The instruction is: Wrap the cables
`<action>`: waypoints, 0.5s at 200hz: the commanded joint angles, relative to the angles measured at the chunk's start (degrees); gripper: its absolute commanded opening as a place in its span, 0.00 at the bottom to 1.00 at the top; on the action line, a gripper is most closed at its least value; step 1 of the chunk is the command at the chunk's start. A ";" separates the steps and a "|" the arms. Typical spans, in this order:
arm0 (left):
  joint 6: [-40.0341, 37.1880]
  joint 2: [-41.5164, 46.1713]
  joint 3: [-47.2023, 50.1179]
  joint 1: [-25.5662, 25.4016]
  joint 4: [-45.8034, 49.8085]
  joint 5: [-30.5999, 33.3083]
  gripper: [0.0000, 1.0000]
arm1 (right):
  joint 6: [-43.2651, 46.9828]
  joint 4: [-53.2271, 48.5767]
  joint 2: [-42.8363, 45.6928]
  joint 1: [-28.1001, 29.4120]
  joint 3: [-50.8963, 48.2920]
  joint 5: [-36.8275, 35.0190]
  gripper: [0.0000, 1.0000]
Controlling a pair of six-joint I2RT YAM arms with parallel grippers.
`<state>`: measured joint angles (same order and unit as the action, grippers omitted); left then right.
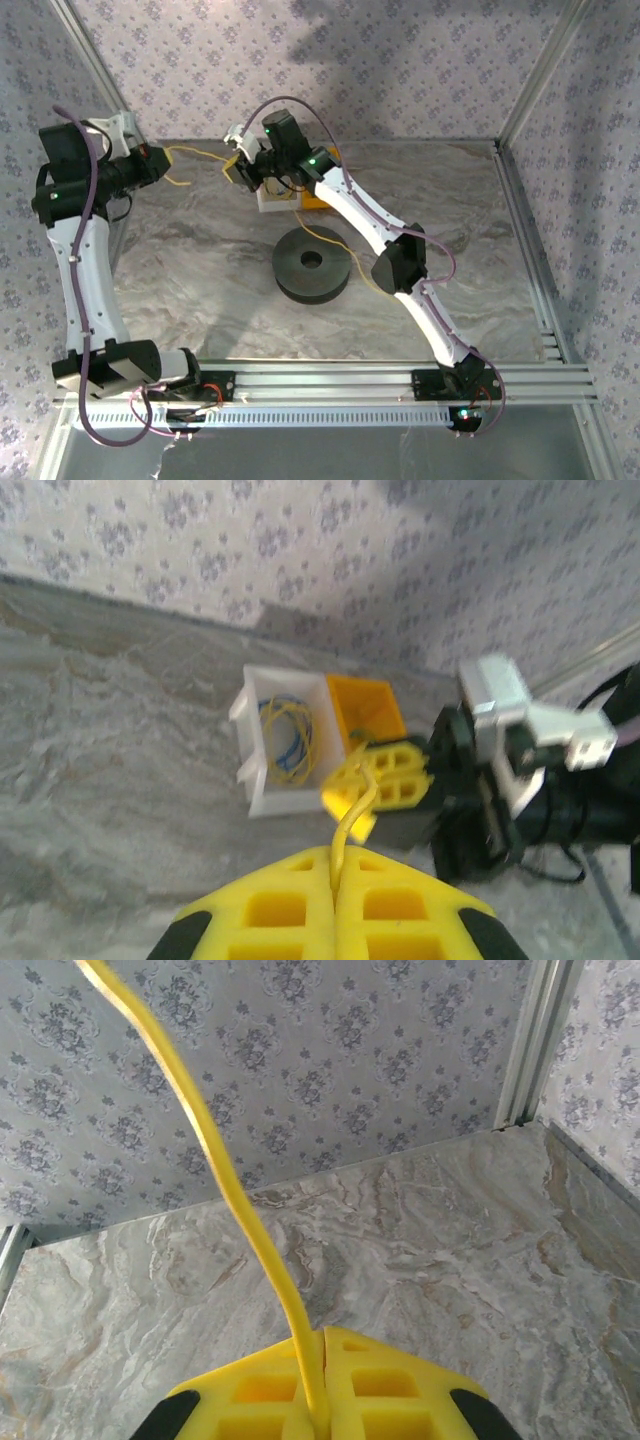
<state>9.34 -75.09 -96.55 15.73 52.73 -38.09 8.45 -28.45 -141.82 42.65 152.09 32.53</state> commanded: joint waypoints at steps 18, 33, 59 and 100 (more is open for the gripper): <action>-9.32 0.10 -3.10 1.17 12.83 4.32 0.00 | 0.13 0.39 -2.32 -1.73 2.86 -1.65 0.00; -8.12 1.01 -0.79 1.17 10.43 4.43 0.00 | 0.66 0.31 -2.32 -1.48 2.99 -1.05 0.00; -6.21 4.61 4.28 1.15 4.16 2.85 0.43 | 3.05 -1.66 -1.69 -1.05 3.90 0.54 0.00; -5.87 8.06 8.07 1.24 2.33 3.28 0.74 | 7.97 -4.83 2.77 -2.32 3.92 -1.04 0.00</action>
<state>3.77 -69.49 -89.21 16.56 57.36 -34.83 12.36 -30.48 -142.71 41.65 153.49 32.34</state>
